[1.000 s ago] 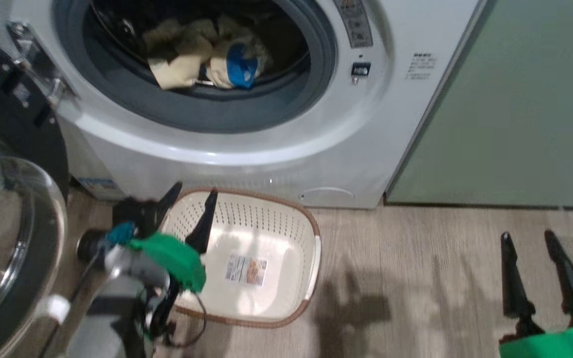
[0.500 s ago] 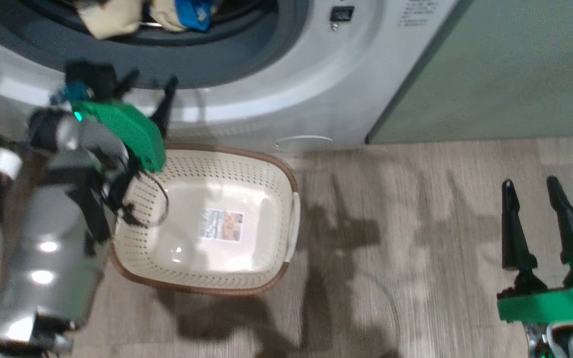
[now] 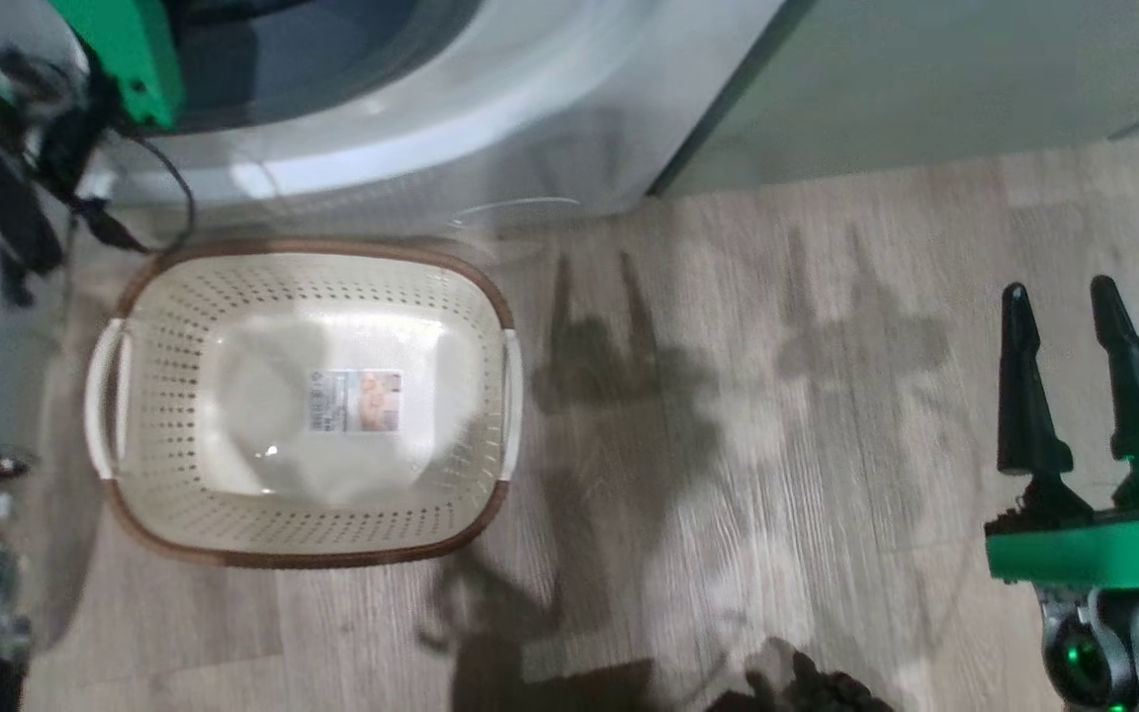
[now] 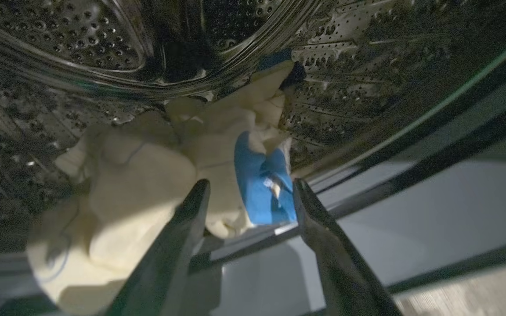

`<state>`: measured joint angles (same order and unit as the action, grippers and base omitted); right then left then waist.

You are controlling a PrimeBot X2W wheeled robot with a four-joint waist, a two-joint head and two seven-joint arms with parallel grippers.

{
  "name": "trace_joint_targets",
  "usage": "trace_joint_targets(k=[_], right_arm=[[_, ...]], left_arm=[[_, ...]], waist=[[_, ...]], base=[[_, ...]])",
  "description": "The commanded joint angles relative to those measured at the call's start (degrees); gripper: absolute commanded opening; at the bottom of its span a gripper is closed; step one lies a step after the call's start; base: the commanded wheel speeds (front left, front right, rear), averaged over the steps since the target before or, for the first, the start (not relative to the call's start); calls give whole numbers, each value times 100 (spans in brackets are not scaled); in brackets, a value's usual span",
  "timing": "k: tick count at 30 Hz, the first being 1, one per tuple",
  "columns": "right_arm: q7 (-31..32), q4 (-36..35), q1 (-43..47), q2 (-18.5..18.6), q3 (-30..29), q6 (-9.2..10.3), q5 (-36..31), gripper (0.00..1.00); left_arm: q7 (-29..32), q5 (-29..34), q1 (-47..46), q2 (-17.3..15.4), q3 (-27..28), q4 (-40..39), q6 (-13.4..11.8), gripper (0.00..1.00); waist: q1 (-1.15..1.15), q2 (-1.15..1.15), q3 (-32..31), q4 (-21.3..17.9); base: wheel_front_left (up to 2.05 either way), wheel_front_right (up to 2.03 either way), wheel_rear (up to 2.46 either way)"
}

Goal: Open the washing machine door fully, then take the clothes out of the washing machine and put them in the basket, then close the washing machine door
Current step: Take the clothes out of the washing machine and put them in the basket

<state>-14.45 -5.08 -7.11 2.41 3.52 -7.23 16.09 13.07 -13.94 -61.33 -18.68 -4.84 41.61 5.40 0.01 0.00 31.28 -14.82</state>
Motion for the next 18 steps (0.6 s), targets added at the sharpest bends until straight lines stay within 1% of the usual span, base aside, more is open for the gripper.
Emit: trace_joint_targets(k=[1,5,11,18], right_arm=[[-55,-191,-66,47,120,-25,50,100],[-55,-189,-154,47,182,-25,144,100],[-55,-177,-214,47,286,-25,252,100],[-55,-166,-235,47,359,-25,309,100]], left_arm=[[50,61,-246,-354,94,-140,18,100],[253,98,-517,-560,96,27,-15,100],[621,15,-741,-744,149,398,-38,100],[1052,-6,-894,-866,153,721,-211,100]], waist=[[-1,0,157,-160],[-1,0,247,-341],[-1,0,311,-535],[-1,0,375,-660]], base=[[0,0,0],[0,0,0],[0,0,0],[0,0,0]])
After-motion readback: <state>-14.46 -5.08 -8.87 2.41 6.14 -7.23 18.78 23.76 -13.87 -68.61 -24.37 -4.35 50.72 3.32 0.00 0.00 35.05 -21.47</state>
